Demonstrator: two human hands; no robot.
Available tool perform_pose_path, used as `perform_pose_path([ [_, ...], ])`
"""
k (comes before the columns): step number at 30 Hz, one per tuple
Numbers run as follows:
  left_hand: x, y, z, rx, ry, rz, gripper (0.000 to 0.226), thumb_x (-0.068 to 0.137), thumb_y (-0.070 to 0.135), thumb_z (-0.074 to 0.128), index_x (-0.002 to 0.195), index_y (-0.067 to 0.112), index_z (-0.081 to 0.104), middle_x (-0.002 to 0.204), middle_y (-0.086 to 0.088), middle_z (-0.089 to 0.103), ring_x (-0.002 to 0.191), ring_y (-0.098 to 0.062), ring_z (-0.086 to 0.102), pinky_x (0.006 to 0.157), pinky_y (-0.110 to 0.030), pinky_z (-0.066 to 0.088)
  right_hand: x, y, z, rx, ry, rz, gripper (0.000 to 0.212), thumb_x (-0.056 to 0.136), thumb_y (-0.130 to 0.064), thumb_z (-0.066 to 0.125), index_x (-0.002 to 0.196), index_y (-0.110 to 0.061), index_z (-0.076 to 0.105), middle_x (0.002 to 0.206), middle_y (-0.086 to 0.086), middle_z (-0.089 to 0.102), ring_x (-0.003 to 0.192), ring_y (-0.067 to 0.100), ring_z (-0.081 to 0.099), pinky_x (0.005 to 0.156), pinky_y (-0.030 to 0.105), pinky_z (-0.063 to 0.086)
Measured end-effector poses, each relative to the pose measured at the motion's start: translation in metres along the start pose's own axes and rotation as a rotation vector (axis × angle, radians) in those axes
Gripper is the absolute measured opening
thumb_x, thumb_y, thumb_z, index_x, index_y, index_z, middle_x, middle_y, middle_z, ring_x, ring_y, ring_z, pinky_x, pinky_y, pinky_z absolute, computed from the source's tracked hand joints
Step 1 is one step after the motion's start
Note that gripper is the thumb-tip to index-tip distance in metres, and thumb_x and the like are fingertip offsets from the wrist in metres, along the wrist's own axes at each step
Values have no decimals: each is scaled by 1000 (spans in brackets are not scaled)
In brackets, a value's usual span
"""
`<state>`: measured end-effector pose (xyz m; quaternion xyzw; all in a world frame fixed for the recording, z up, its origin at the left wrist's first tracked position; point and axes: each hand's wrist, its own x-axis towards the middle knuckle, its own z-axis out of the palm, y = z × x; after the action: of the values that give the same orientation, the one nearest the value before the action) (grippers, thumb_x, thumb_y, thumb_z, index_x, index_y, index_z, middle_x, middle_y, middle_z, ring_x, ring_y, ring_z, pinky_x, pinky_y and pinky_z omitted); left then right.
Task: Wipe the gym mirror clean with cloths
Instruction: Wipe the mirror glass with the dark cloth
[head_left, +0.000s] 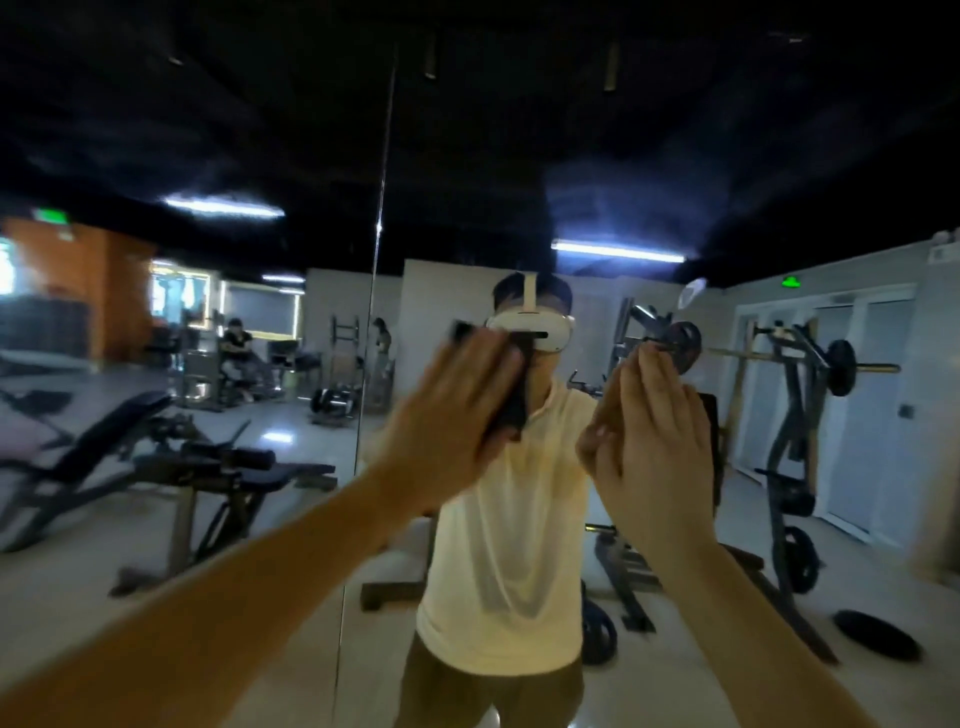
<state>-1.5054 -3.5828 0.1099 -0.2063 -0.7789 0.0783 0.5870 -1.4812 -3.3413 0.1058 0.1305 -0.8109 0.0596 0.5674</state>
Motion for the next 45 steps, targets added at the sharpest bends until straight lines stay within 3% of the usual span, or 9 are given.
perform_pose_path([
  [6, 66, -33, -20, -9, 180, -488, 74, 109, 47, 30, 163, 1, 11, 169, -28, 11, 158, -42, 8, 128, -57, 10, -3, 11, 5, -30, -55, -49, 68, 104, -39, 35, 163, -7, 18, 172, 11, 7, 159, 25, 2, 128, 52, 14],
  [13, 109, 115, 17, -80, 108, -102, 74, 110, 46, 32, 164, 4, 5, 171, -22, -1, 160, -35, -6, 129, -50, -4, 3, 52, -29, 153, 111, -62, 53, 99, -24, 38, 147, -5, 52, 156, 12, 47, 144, 25, 44, 116, 55, 39],
  [18, 111, 120, 17, -2, -27, 227, 73, 109, 49, 31, 166, 10, 5, 172, -19, 2, 160, -32, -3, 130, -49, 1, 9, 78, -38, 131, 153, 113, 70, 93, -36, 26, 150, 0, 46, 161, 16, 39, 149, 33, 36, 123, 53, 22],
  [21, 94, 59, 2, -71, 5, 41, 82, 103, 51, 47, 165, 11, 12, 172, -17, 6, 160, -32, 4, 128, -55, 17, 13, 92, -30, 16, 110, 157, 71, 94, -35, 26, 154, -1, 38, 166, 16, 28, 154, 31, 26, 126, 54, 18],
  [26, 82, 1, -18, 49, 74, -307, 77, 107, 51, 29, 164, 2, 9, 170, -25, 6, 159, -37, 3, 130, -54, 6, 15, 90, -18, -40, 129, 198, 63, 100, -29, 27, 156, -1, 35, 166, 17, 26, 155, 32, 23, 125, 54, 20],
  [34, 161, 168, 18, -46, 36, -27, 81, 105, 52, 30, 162, 7, -7, 171, -22, -6, 158, -36, -11, 129, -52, -4, 11, 118, -49, 208, 134, 136, 73, 94, -39, 22, 154, -2, 41, 160, 14, 40, 146, 28, 40, 121, 41, 23],
  [37, 164, 213, 27, 32, -76, 184, 80, 108, 49, 28, 163, 5, -9, 170, -23, -11, 158, -36, -14, 129, -51, -6, 5, 133, -49, 231, 198, 256, 71, 97, -39, 21, 155, -3, 40, 160, 15, 40, 146, 31, 41, 122, 52, 28],
  [40, 158, 191, 20, 66, -32, 209, 76, 109, 51, 26, 164, 6, -1, 171, -23, -2, 159, -35, -5, 130, -49, -4, -3, 132, -48, 239, 185, 253, 73, 97, -43, 22, 154, -2, 42, 161, 17, 39, 146, 32, 40, 123, 54, 27],
  [45, 122, 89, -7, 35, 29, -73, 79, 105, 49, 41, 163, 5, 11, 170, -23, 8, 159, -36, 5, 130, -52, 7, 0, 113, -41, 195, 205, 159, 61, 98, -31, 30, 145, 2, 51, 156, 19, 46, 147, 30, 38, 123, 47, 25],
])
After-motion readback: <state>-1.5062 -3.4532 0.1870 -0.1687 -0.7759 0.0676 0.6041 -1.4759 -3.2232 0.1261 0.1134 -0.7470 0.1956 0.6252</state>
